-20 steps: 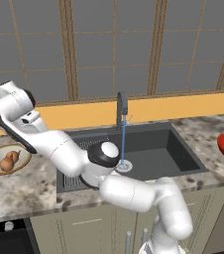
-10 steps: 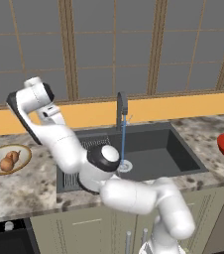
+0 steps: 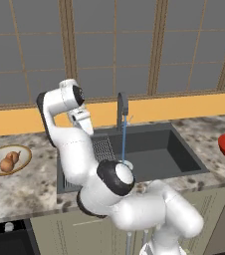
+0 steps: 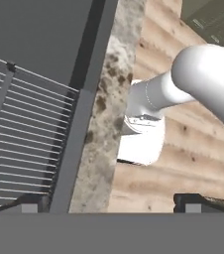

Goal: Pick the onions from the sink and place them in one bowl. Place the lemon wedge in the other bowl. Then turn off the sink faucet.

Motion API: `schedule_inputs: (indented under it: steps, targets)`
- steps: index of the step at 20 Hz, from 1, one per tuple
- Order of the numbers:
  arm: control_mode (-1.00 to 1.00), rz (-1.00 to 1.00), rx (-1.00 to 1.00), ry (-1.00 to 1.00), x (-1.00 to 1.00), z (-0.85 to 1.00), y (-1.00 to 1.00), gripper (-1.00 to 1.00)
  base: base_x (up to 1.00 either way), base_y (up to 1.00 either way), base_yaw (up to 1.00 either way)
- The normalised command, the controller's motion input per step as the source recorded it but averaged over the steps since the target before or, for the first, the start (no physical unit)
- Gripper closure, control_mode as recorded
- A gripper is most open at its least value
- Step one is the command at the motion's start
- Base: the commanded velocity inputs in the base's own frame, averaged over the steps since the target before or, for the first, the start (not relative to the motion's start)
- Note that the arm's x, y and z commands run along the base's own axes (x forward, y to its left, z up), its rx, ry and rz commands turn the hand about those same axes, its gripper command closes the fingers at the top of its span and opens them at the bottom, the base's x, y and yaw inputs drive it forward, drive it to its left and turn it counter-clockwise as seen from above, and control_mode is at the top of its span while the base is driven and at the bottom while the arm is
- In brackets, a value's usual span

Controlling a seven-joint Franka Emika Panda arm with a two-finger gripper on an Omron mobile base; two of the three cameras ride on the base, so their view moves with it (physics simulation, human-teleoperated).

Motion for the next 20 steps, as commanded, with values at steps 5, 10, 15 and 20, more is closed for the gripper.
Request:
schedule_inputs:
  steps: [5,10,15,20]
  targets:
    - [-1.0,0.02,0.0,-0.15,-0.9,0.16,-0.86,-1.0,0.0,0.0,0.0]
    - [-1.0,0.25,0.0,-0.34,-0.17,0.31,-0.84,-1.0,0.0,0.0,0.0]
    - [-1.0,0.29,0.08,-0.36,-0.1,0.4,-0.81,-1.0,0.0,0.0,0.0]
    - [-1.0,0.0,0.24,-0.19,-0.26,0.38,-0.43,-1.0,0.0,0.0,0.0]
